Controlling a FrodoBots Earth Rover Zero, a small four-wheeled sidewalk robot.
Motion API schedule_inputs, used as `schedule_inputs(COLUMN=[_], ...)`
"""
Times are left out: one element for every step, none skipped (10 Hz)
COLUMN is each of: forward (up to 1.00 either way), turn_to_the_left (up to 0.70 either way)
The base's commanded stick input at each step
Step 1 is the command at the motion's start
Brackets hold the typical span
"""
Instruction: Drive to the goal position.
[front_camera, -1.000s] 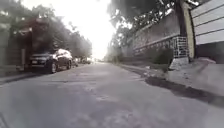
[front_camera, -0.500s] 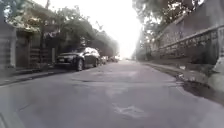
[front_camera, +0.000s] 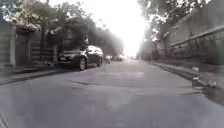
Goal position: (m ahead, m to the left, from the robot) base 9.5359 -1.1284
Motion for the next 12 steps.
schedule_inputs(forward=[0.97, 0.93, 0.89, 0.89, 0.88, 0.87, 0.87, 0.87, 0.87, 0.87, 0.87, 0.87], turn_to_the_left=[0.00, 0.00, 0.00, 0.00, 0.00, 0.00, -0.20, -0.08, 0.00, -0.16, -0.31, -0.17])
